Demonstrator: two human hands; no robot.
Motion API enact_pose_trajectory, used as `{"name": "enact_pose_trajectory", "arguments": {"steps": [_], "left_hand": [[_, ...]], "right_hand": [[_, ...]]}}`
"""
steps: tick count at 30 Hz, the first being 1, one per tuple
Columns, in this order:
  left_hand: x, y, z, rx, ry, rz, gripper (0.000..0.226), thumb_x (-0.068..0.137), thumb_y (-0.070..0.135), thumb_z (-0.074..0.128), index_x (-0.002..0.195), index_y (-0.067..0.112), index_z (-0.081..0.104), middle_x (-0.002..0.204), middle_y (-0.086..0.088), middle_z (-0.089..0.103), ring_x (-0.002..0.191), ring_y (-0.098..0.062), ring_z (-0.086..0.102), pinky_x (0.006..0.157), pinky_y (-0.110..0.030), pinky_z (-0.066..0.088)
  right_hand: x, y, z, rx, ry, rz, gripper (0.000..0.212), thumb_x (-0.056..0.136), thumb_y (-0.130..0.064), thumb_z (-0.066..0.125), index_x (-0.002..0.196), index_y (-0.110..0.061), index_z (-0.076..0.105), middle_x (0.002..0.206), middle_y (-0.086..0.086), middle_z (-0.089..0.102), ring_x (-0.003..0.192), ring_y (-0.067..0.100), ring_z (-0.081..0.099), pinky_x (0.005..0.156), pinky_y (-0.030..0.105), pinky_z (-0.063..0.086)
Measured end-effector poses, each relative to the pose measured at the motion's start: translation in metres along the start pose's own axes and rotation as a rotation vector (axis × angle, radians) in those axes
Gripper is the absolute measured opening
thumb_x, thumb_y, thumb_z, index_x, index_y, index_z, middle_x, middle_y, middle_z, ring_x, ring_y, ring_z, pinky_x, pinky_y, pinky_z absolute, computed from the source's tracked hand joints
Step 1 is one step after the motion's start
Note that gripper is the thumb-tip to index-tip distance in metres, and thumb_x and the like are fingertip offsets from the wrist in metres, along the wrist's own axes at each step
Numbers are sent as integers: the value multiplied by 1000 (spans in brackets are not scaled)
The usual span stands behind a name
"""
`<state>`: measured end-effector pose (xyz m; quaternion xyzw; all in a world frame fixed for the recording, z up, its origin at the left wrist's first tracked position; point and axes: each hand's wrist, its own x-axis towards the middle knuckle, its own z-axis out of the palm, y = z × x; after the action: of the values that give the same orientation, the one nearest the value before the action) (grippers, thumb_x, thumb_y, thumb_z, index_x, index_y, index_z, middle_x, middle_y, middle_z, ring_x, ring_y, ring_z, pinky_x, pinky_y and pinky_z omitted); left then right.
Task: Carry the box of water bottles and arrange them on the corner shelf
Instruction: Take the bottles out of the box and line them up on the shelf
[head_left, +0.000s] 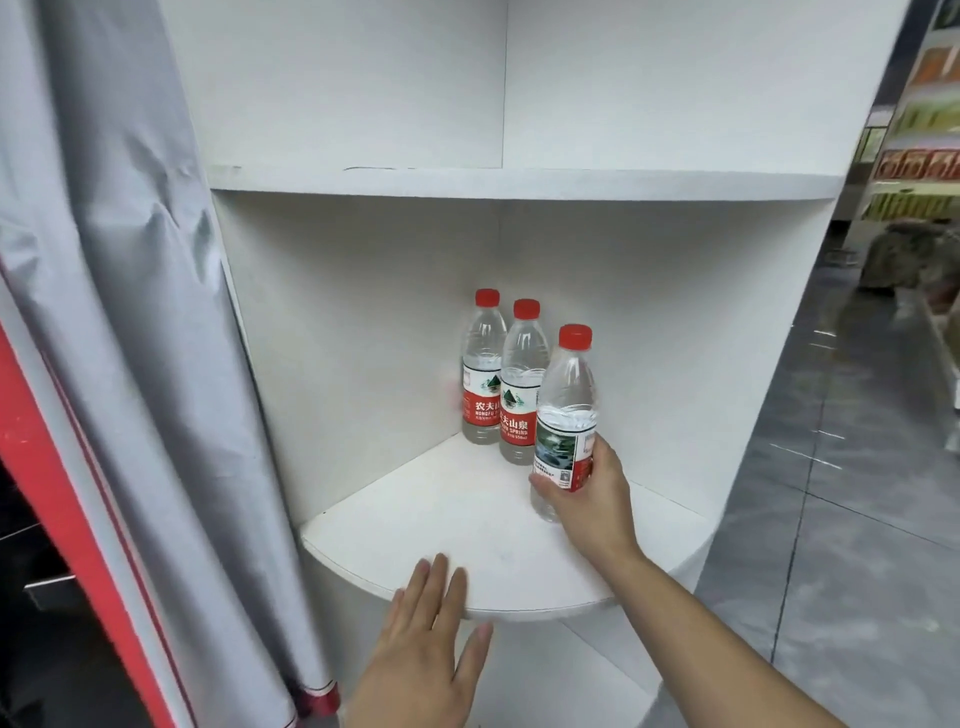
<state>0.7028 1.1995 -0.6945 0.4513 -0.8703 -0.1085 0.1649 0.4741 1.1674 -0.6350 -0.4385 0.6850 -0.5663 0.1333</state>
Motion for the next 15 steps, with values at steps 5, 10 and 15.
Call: {"name": "enact_pose_trajectory", "arguments": {"steps": [5,10,15], "left_hand": [[2,1,2,-15,-64,-41,73,99,52,7,123,16,66,132,-4,64,128,-14,41,109,-20,8],[4,4,-1,27,10,-41,96,84,68,-16,144,21,42,155,0,31,145,-16,28,112,-22,8],[1,12,-13,-13,-42,-88,105,60,74,-25,152,31,-1,158,16,-17,136,5,-24,112,-16,-19]], "right_hand": [[20,11,12,13,30,20,60,58,-31,83,111,-30,56,111,2,65,97,18,67,84,43,58],[37,14,19,11,74,-17,67,52,-31,82,113,-29,55,113,2,63,99,19,66,83,45,58],[50,23,24,26,90,-29,73,51,-24,84,117,-29,53,116,3,62,105,20,64,90,46,55]]}}
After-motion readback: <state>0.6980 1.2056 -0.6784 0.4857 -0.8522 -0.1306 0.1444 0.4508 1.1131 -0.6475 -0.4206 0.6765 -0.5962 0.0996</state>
